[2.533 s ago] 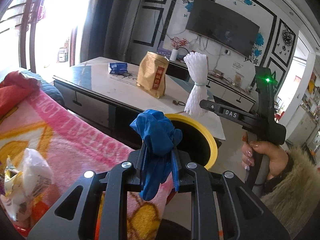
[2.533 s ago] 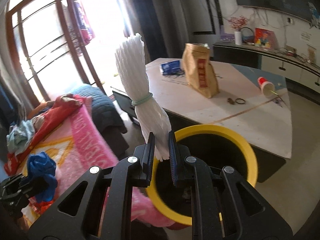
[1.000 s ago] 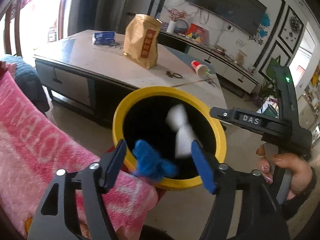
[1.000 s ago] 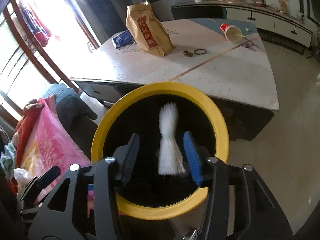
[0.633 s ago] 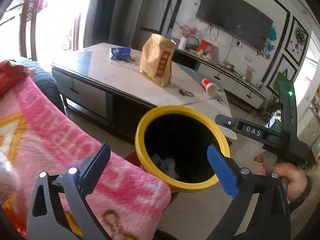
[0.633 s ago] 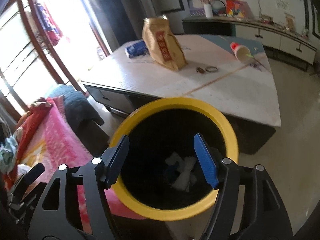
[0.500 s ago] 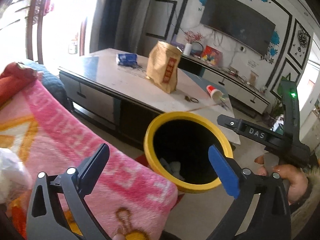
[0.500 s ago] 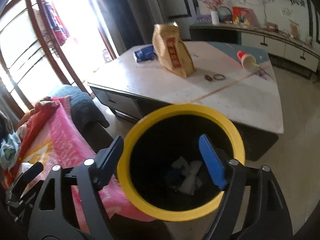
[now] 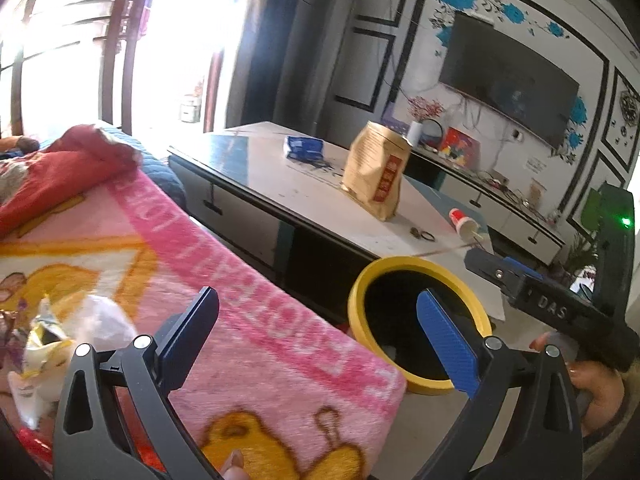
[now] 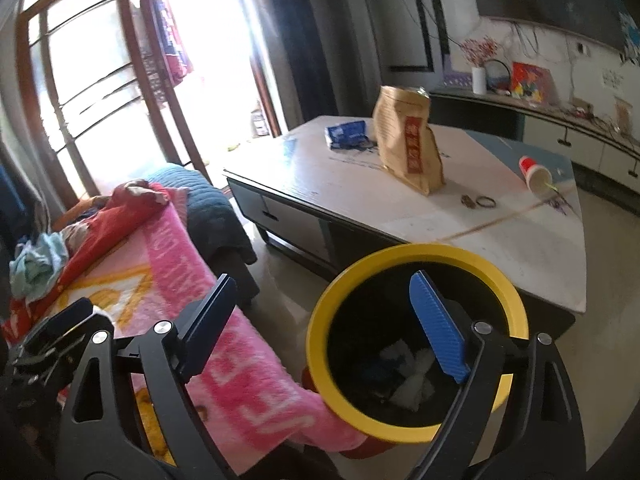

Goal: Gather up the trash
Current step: 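Move both open tools back over the trash on the blanket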

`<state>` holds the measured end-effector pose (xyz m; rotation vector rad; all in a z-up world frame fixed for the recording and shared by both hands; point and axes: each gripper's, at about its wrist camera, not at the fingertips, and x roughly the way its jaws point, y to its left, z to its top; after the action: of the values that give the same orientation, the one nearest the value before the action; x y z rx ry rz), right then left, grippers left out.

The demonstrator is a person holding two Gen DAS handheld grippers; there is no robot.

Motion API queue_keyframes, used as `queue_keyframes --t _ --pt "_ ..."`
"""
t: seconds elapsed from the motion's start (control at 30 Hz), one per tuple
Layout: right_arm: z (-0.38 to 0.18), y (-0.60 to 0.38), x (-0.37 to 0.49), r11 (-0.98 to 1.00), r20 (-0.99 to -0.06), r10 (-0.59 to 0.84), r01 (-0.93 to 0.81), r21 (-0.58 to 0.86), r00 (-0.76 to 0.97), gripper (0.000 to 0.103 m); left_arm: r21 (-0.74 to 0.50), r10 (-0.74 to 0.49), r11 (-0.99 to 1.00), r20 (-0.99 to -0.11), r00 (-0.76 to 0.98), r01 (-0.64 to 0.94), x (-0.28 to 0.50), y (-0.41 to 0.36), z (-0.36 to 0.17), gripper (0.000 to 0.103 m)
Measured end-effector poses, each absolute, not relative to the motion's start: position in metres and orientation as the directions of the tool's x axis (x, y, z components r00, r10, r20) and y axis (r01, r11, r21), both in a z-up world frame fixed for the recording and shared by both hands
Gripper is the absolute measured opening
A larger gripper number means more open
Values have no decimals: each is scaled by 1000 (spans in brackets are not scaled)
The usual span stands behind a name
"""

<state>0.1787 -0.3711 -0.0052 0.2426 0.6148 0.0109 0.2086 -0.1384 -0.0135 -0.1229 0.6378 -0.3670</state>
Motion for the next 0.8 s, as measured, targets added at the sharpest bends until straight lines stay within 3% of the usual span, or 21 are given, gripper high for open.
queue_keyframes --t 0.8 --pt "9 -275 155 956 -491 279 -193 220 825 82 -235 -184 970 -516 836 69 191 -27 3 96"
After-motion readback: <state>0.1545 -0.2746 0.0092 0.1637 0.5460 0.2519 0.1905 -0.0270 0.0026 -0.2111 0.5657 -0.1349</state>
